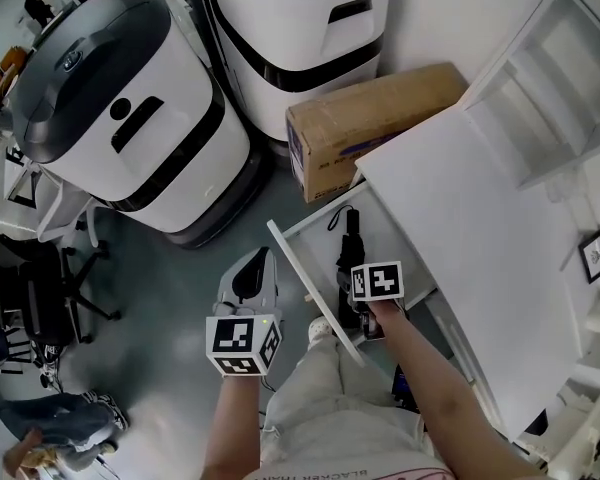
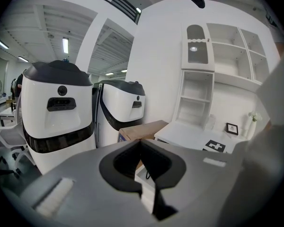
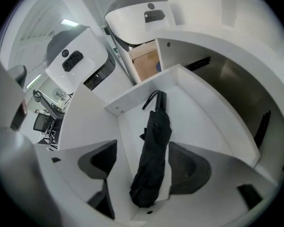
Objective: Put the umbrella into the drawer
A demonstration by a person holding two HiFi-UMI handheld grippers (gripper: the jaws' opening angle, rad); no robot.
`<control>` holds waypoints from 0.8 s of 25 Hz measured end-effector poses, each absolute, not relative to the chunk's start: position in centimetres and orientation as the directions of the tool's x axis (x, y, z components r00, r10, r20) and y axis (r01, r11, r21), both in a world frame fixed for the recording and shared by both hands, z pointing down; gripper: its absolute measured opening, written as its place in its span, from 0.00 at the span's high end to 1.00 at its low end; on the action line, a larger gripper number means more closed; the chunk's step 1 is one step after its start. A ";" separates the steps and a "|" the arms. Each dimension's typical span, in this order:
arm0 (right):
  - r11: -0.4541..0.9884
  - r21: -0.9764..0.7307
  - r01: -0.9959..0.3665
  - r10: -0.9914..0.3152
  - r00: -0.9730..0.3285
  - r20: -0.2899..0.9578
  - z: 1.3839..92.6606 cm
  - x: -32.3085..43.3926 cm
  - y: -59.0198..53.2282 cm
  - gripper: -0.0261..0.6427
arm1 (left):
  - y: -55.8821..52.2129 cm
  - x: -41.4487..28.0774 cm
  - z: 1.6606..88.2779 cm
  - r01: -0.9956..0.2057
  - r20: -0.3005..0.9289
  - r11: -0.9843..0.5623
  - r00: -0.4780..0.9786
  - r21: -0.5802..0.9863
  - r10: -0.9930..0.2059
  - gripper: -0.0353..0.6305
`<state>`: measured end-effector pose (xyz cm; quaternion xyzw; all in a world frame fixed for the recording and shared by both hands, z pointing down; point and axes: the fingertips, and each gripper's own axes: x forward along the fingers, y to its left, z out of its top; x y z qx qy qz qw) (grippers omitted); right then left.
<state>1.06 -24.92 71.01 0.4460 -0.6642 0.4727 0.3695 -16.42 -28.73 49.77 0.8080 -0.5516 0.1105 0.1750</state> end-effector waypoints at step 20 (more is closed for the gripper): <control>0.365 -0.406 -0.838 -0.363 -0.530 0.766 59.1 2.2 -25.2 0.55 | -24.2 -13.8 43.1 -0.947 0.281 -0.307 0.322 0.100 -0.904 0.93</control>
